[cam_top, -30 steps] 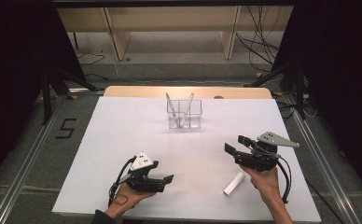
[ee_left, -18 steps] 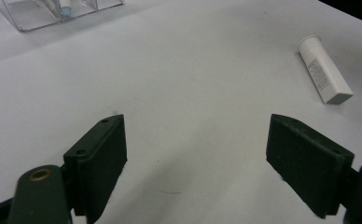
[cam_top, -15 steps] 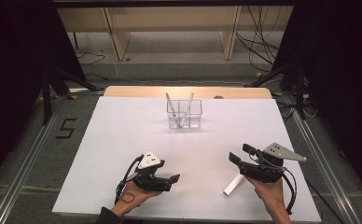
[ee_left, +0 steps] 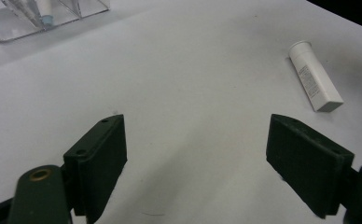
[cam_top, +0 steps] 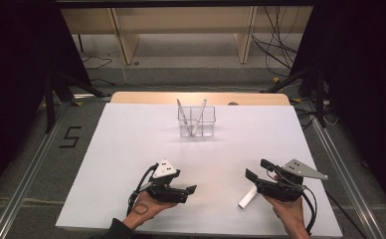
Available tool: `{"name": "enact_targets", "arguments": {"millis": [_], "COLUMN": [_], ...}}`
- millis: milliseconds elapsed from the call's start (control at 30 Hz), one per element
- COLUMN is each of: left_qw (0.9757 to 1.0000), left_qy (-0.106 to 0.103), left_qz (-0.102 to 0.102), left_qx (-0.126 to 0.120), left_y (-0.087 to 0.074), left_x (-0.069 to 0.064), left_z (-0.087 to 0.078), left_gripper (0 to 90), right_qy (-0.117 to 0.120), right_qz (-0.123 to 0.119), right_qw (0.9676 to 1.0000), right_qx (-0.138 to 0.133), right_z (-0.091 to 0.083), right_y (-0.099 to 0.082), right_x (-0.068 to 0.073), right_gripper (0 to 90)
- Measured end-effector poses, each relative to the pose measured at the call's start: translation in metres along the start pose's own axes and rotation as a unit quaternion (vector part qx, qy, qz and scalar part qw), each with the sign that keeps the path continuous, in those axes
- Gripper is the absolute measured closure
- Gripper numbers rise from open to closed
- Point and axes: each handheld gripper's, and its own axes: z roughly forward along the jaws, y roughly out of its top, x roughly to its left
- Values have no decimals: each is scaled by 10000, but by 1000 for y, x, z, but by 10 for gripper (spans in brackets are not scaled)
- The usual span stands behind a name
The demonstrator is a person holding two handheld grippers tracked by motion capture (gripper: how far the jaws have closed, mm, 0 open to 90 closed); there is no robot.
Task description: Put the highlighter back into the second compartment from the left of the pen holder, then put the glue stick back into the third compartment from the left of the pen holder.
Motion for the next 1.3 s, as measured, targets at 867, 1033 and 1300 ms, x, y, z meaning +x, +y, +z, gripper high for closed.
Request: {"name": "enact_targets", "arguments": {"millis": [867, 1033, 1300], "left_qw": [9998, 9997, 9994], "left_qy": [-88, -103, -134], "left_qz": [5, 29, 78], "left_qx": [165, 221, 305], "left_y": [15, 18, 25], "left_x": [-14, -18, -27], "left_z": [15, 20, 29], "left_gripper": [197, 197, 197], "right_qy": [-61, -86, -140], "right_qz": [-83, -134, -131], "right_qw": [9999, 9999, 9998], "right_qx": [18, 44, 81], "right_z": [-9, -11, -11], "right_y": [-11, -13, -14], "right_x": [7, 8, 6], "right_gripper": [262, 252, 239]}}
